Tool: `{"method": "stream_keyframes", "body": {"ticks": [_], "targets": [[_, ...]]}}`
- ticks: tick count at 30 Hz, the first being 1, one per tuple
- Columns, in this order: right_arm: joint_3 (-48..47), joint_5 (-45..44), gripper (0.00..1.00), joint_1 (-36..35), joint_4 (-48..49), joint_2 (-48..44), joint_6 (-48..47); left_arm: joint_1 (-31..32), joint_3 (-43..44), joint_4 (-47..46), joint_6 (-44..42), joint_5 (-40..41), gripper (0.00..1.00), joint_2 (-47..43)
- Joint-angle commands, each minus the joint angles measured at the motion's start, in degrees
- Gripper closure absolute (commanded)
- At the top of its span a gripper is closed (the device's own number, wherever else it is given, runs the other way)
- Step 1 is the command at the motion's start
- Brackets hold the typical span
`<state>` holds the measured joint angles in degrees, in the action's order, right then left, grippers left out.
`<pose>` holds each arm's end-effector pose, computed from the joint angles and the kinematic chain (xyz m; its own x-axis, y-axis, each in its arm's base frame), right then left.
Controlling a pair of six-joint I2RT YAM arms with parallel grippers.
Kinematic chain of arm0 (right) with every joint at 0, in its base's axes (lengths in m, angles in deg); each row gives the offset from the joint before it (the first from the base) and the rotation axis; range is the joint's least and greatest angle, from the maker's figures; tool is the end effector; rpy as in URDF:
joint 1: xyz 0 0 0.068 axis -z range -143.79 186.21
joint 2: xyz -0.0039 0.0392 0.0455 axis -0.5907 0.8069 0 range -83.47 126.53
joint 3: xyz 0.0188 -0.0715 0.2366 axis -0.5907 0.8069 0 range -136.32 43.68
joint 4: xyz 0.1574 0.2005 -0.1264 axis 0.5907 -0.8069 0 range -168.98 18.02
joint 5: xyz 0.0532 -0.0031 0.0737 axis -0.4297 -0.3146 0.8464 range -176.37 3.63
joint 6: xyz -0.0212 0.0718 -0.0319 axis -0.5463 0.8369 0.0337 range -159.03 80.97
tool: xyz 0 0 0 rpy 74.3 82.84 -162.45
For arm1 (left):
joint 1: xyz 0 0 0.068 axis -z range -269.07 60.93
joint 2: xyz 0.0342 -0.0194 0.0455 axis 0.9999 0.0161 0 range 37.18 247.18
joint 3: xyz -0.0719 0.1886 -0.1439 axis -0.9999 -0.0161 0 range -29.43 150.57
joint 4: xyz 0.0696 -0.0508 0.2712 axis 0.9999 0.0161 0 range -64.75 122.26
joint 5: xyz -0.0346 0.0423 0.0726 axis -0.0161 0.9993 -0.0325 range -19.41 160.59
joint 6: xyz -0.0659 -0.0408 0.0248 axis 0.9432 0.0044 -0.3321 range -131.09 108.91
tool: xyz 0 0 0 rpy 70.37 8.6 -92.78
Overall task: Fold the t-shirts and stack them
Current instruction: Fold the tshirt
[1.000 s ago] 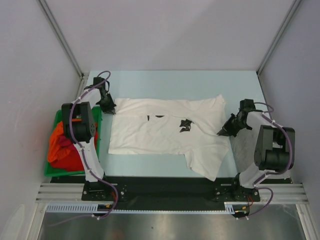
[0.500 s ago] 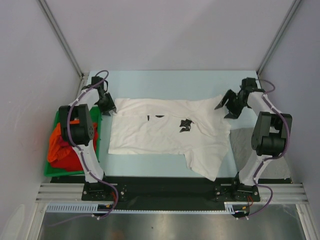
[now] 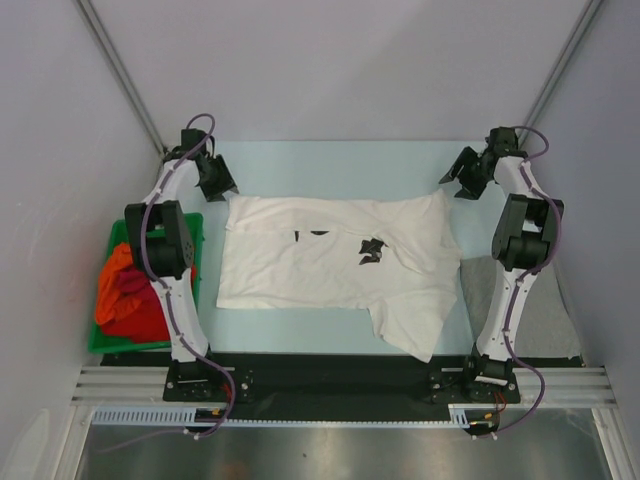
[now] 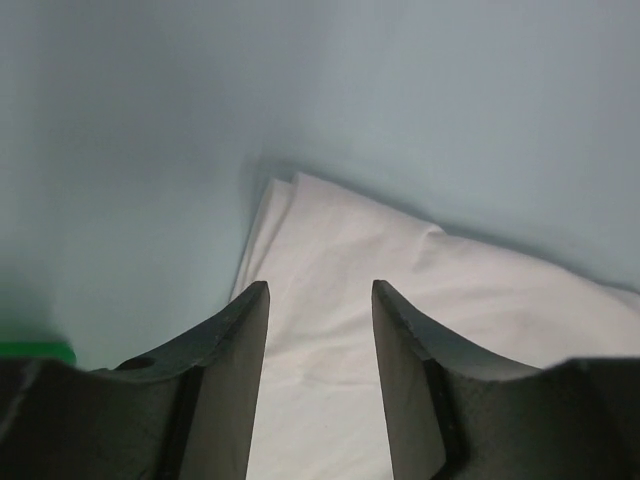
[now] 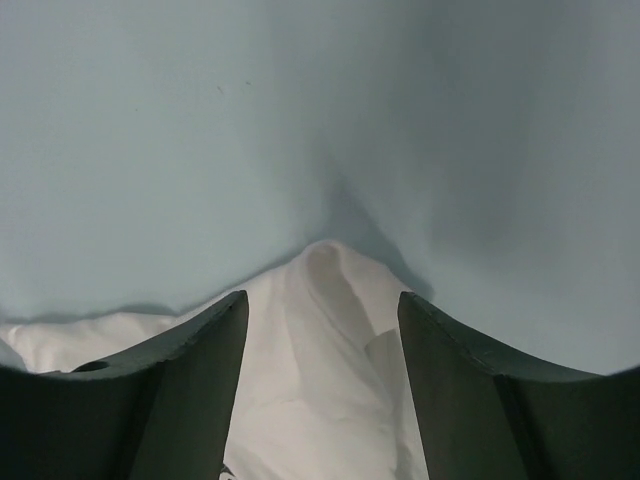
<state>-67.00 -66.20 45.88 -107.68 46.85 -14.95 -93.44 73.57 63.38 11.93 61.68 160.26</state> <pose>0.5244 -0.0646 0.1455 -0.7549 0.5171 -0.4034 0.2984 0.8185 0.4909 0.4987 0.0270 0.1547 -0.7825 -0.4472 -0.4333 -0.3258 0.8870 -0.3272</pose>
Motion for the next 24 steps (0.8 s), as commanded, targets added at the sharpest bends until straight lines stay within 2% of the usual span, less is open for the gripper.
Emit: {"method": "stream_keyframes", "body": {"ticks": [1, 5, 15, 20, 24], "targets": [[-4.64, 1.19, 0.33, 0.35, -2.18, 0.81, -2.01, 0.14, 4.92, 0.45, -0.96, 2.40, 0.48, 2.32], [-4.64, 3.21, 0.33, 0.35, -1.91, 1.69, -2.19, 0.14, 8.88, 2.99, -2.02, 1.96, 0.50, 7.68], [-3.85, 3.48, 0.34, 0.08, -3.23, 2.66, -4.12, 0.05, 12.57, 2.83, -3.25, 1.88, 0.50, 12.25], [-4.46, 3.57, 0.35, 0.00, -3.50, 3.09, -4.39, 0.14, 14.86, 2.83, -3.16, 0.91, 0.54, 13.85], [-6.04, 2.87, 0.34, 0.08, -4.37, 3.80, -4.56, 0.14, 13.02, 2.83, -3.25, 0.47, 0.58, 13.06]]}}
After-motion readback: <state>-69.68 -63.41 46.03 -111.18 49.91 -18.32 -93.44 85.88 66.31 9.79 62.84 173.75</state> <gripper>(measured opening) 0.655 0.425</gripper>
